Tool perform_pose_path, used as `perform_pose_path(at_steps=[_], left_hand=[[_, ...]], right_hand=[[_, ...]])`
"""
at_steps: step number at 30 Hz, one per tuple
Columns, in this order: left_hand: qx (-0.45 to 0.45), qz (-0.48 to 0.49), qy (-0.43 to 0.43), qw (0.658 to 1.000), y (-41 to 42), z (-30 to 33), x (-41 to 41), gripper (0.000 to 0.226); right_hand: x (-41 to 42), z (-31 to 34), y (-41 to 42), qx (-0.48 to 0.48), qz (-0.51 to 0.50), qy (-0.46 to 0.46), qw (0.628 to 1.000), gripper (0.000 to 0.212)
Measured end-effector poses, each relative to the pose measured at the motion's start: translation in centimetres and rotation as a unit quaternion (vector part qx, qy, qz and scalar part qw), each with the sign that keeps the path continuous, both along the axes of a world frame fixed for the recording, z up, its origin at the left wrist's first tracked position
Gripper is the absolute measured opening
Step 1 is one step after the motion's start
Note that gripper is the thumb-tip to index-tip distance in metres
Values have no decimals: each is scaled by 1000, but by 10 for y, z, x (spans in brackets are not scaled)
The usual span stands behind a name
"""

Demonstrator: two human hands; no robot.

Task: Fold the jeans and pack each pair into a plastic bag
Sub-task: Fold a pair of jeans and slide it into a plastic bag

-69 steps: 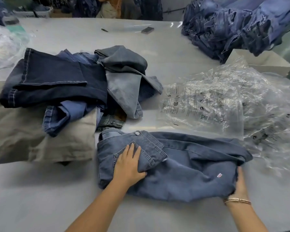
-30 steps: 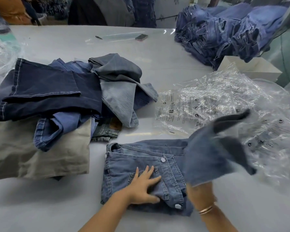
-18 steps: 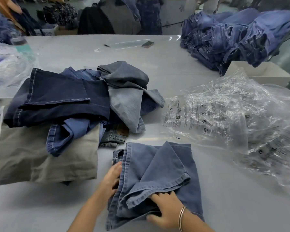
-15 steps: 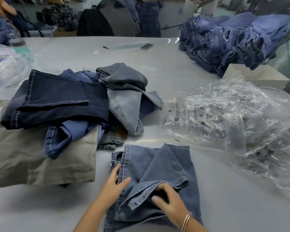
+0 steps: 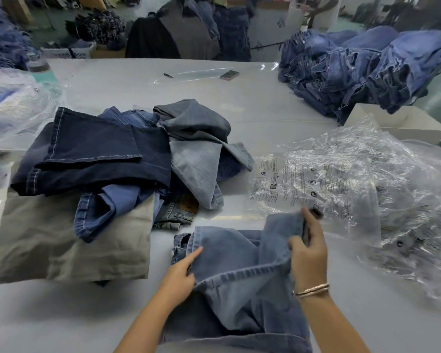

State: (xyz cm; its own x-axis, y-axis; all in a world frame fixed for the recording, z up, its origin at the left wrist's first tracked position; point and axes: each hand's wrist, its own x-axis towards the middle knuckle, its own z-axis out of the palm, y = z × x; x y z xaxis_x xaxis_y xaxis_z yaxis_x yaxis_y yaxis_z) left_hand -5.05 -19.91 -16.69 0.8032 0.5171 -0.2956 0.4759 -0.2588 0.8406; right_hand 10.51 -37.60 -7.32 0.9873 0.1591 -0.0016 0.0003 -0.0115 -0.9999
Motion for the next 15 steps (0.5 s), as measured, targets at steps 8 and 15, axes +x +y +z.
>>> perform_pose_path(at_steps=[8, 15], left_hand=[[-277, 112, -56, 953, 8, 4, -9, 28], [62, 72, 45, 994, 1, -15, -24, 17]], right_hand=[[-71, -18, 75, -223, 515, -60, 825, 79], [-59, -77, 23, -295, 473, -31, 830, 48]])
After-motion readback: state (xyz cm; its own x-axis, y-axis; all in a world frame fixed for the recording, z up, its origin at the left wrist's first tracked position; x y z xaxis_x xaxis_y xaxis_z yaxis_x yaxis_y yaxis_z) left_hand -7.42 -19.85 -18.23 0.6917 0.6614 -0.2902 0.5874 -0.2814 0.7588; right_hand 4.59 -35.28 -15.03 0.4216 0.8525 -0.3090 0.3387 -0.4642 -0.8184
